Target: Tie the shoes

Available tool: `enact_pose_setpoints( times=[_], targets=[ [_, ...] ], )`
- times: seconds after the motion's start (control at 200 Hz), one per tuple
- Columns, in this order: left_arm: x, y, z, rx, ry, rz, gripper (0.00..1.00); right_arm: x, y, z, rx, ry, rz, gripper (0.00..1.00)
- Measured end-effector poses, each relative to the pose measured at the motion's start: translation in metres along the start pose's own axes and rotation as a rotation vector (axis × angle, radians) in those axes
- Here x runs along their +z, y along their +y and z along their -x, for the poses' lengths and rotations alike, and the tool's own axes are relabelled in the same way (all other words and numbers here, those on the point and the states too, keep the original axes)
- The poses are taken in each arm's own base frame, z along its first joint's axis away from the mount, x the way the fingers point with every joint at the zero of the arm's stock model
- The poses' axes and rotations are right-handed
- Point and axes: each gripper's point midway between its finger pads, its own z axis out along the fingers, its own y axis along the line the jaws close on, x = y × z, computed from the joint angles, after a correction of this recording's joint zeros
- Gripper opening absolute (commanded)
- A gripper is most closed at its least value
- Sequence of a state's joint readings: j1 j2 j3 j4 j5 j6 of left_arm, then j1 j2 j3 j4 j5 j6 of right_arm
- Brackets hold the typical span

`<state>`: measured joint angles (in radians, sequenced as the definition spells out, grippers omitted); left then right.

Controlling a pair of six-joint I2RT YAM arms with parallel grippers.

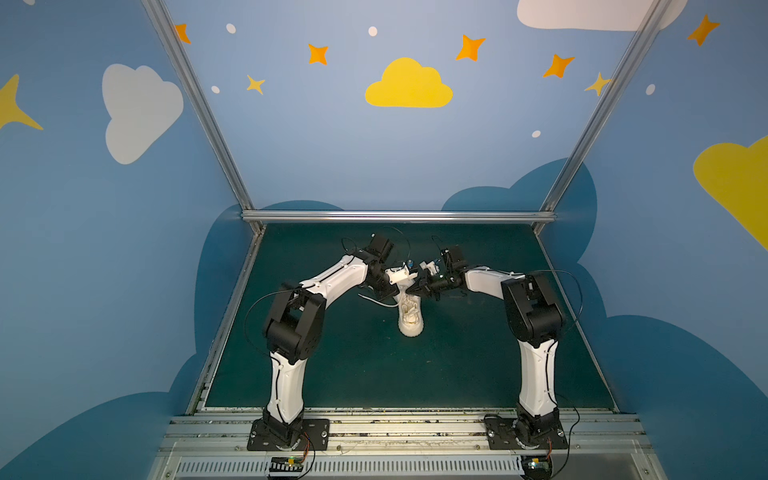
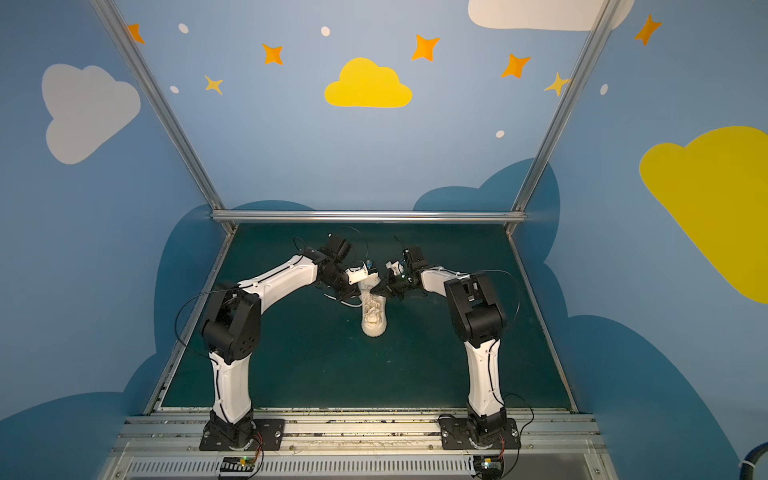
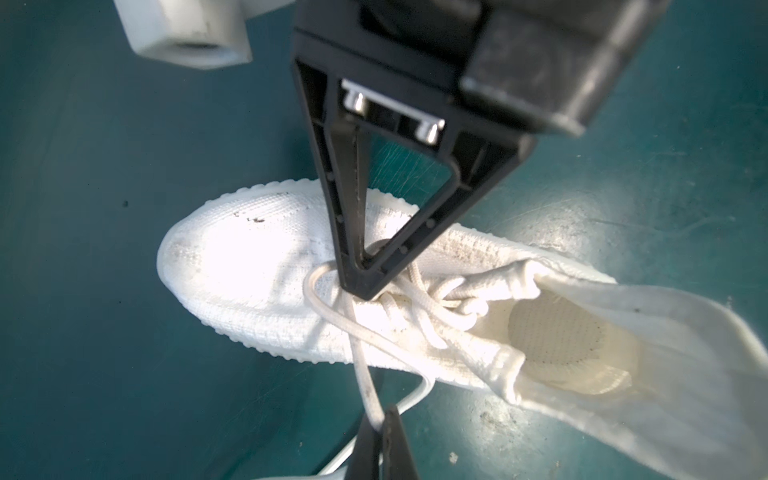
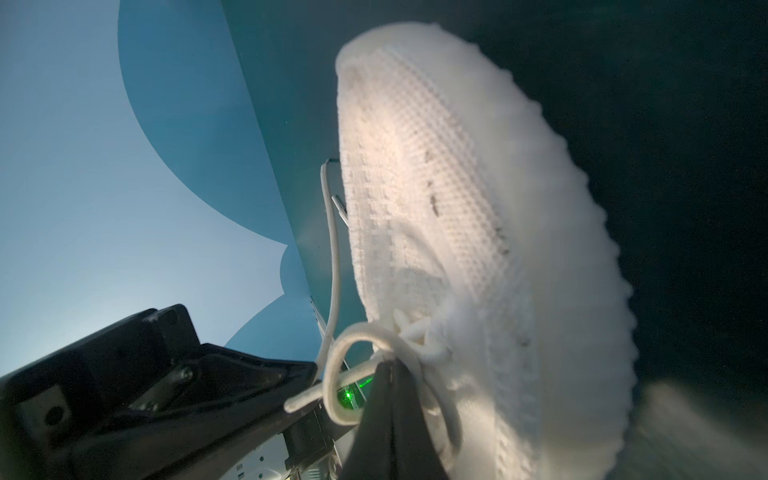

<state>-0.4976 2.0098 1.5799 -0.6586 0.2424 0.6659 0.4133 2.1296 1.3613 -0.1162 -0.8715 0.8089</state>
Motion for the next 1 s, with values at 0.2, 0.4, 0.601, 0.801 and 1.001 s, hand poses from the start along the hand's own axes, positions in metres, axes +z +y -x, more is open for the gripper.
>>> enact_pose_setpoints(
  times=[0.2, 0.4, 0.601, 0.801, 1.001],
  targets=[
    [-0.003, -0.007, 0.008, 0.016, -0.020, -0.010, 0.03, 0.000, 0.005, -0.003, -0.008, 0.020, 0.026, 0.04],
    [-0.005, -0.014, 0.020, 0.040, -0.035, -0.018, 0.03, -0.006, 0.011, -0.007, -0.020, 0.035, 0.042, 0.10],
    [-0.010, -0.011, 0.027, 0.046, -0.048, -0.011, 0.03, -0.029, 0.036, -0.006, -0.068, 0.012, 0.083, 0.14],
    [-0.008, -0.012, 0.024, 0.035, -0.035, -0.020, 0.03, -0.045, 0.042, -0.004, -0.083, -0.003, 0.099, 0.14],
    [-0.002, -0.013, 0.019, 0.020, -0.020, -0.032, 0.03, -0.049, 0.023, -0.010, -0.041, 0.006, 0.073, 0.06]
  ],
)
